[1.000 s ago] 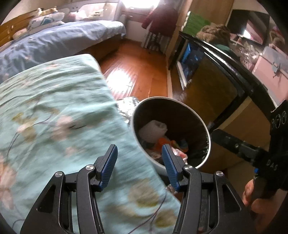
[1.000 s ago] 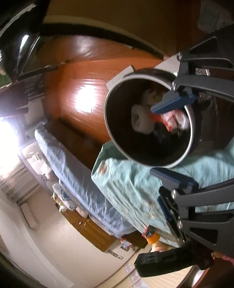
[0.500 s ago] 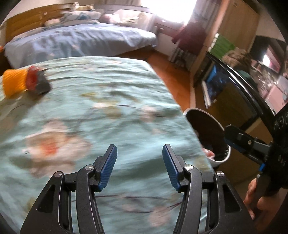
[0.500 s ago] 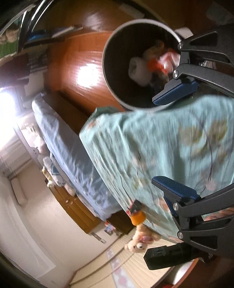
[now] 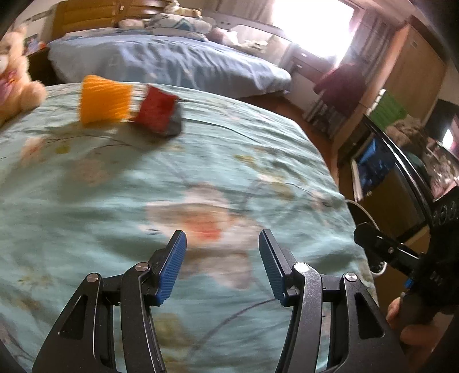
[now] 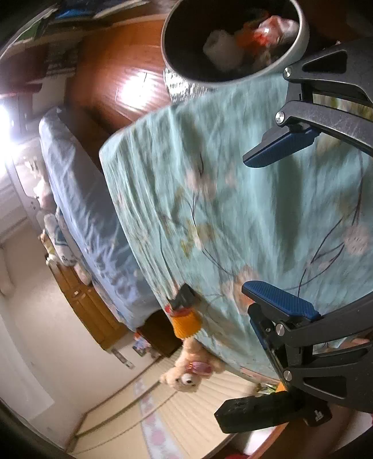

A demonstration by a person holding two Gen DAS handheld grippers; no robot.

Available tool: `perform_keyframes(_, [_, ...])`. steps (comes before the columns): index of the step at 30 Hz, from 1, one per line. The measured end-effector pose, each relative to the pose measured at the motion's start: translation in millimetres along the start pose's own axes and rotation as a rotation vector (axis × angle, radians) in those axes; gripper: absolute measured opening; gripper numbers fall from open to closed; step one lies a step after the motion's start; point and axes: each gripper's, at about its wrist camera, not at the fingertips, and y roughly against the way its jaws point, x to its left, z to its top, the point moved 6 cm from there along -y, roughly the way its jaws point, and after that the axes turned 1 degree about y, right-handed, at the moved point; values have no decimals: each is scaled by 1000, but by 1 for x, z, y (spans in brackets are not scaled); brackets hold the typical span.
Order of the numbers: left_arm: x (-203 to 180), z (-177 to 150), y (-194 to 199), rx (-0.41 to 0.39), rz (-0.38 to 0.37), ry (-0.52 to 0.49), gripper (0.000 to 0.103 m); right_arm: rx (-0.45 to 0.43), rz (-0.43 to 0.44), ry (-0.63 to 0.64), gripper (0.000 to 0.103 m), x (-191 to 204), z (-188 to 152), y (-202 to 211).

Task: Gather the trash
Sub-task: 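Move both open tools back over the yellow sleeve and red packet on the bed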

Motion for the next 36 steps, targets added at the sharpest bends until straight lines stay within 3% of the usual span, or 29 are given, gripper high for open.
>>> perform_keyframes(20, [123,41,15,-59,139,137,53,94,97,86,85,78,15,-87])
perform_keyframes(36, [163,102,-9,-99,125,134,53,103,150,102,85,107,45,-143])
